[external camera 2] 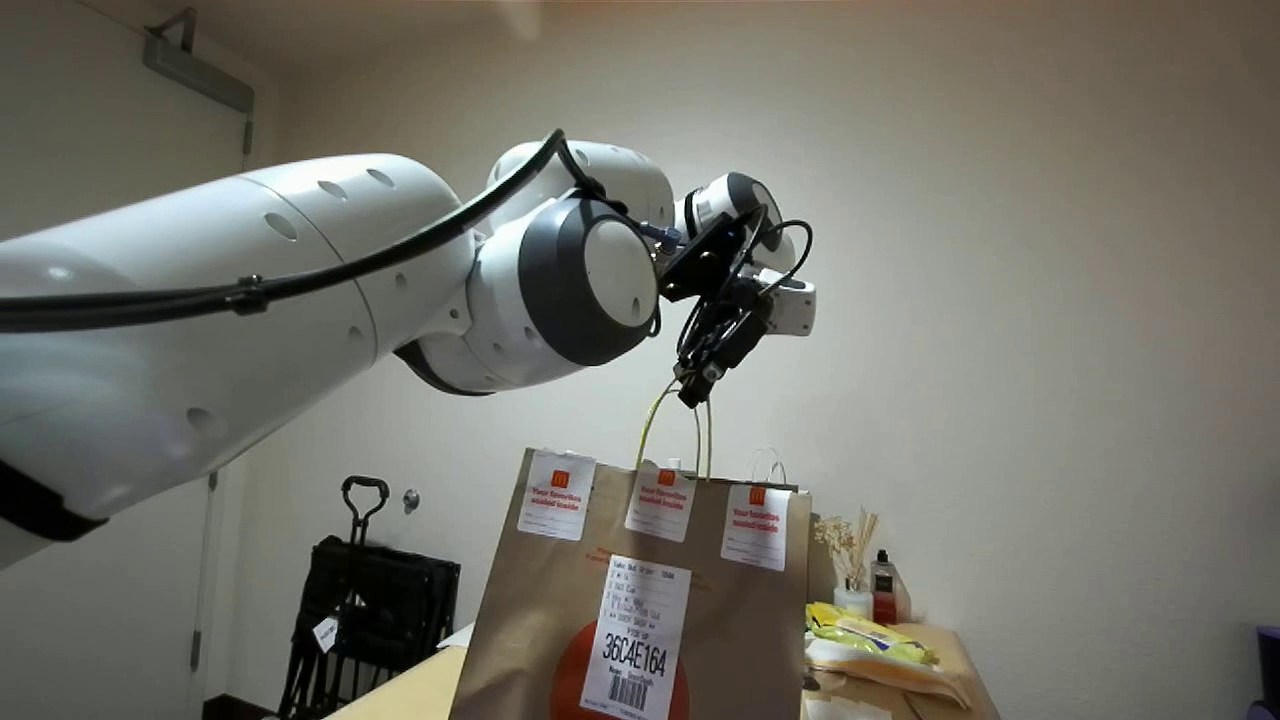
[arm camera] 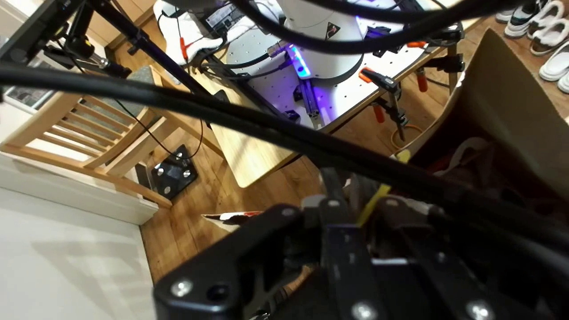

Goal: Move the paper bag

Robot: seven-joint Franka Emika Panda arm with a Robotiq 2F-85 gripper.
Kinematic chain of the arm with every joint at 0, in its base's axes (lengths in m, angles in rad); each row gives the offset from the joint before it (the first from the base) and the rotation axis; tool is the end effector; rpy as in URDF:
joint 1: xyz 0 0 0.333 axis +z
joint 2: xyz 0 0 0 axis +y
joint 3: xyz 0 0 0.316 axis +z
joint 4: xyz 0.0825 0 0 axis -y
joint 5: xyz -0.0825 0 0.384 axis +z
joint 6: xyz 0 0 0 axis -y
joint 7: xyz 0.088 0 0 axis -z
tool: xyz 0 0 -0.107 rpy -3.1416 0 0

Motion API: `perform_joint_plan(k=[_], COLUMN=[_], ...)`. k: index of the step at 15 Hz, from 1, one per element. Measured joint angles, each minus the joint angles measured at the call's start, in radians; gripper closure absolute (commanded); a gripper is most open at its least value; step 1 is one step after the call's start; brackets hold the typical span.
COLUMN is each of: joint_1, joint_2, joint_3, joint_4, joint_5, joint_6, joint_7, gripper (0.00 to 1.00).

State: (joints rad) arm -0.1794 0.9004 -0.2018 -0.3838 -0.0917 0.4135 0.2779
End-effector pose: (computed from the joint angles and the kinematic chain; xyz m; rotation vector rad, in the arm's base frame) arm 0.5937 -0.1679 0.5222 2.5010 -0.9465 -1.2254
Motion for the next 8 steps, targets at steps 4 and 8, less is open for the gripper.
perform_joint_plan(k=[4, 8], joint_1=[0.009, 0.013], joint_2=[-0.001, 0.000], joint_3=[0.000, 0.020], joint_4=[0.000, -0.003], joint_5=[0.005, 0.204], joint_6=[0.019, 0.055], joint_7=[0.029, 0.233], gripper=[0.96, 0.96])
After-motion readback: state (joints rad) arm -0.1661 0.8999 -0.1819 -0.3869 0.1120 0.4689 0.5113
